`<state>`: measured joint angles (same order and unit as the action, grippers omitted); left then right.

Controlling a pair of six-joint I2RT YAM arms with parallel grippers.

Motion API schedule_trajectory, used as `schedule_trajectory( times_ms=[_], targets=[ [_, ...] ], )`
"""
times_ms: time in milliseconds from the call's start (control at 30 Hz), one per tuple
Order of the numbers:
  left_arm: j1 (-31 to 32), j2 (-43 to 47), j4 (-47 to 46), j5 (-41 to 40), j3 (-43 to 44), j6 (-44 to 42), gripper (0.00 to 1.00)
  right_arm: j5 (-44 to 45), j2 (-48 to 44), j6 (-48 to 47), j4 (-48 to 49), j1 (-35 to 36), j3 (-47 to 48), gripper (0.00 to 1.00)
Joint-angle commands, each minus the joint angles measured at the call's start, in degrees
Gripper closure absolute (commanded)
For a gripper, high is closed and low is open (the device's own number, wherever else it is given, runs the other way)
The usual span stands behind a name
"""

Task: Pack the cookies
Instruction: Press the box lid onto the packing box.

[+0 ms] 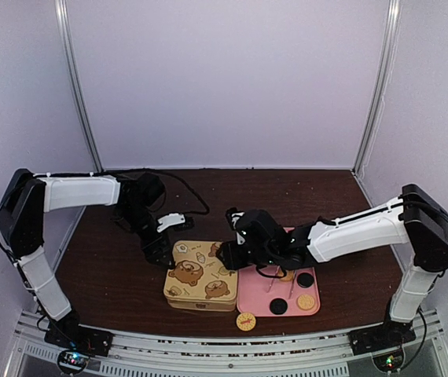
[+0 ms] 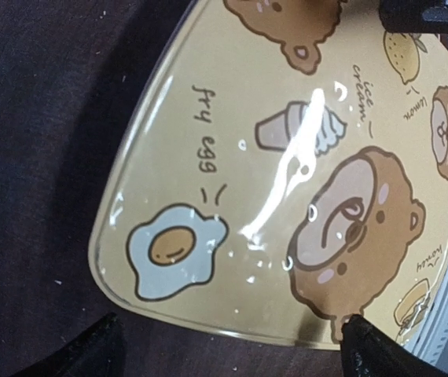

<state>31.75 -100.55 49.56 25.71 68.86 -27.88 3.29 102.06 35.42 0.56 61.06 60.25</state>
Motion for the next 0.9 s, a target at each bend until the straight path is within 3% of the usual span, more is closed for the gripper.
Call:
schedule_trajectory(
  times_ms=[0, 233, 500, 867],
  targets=[
    [0.4, -3.11, -1.1, -1.0, 2.85, 0.08, 0.02, 1.67, 0.55, 3.26, -7.71, -0.62, -4.98, 0.51],
    [1.64, -4.33, -1.78, -1.43, 3.91, 0.17, 0.02, 3.84, -2.21, 3.99, -12.07, -0.12, -6.32, 0.62],
    [1.85, -6.23, -5.83, -5.92, 2.91, 2.16, 0.04, 13.41, -12.11, 0.62, -18.95, 7.29, -1.28, 0.52],
    [1.62, -1.8, 1.18, -4.43, 8.99, 2.21, 0.02, 8.71, -5.91, 0.73, -17.28, 10.35, 3.07, 0.52]
  ],
)
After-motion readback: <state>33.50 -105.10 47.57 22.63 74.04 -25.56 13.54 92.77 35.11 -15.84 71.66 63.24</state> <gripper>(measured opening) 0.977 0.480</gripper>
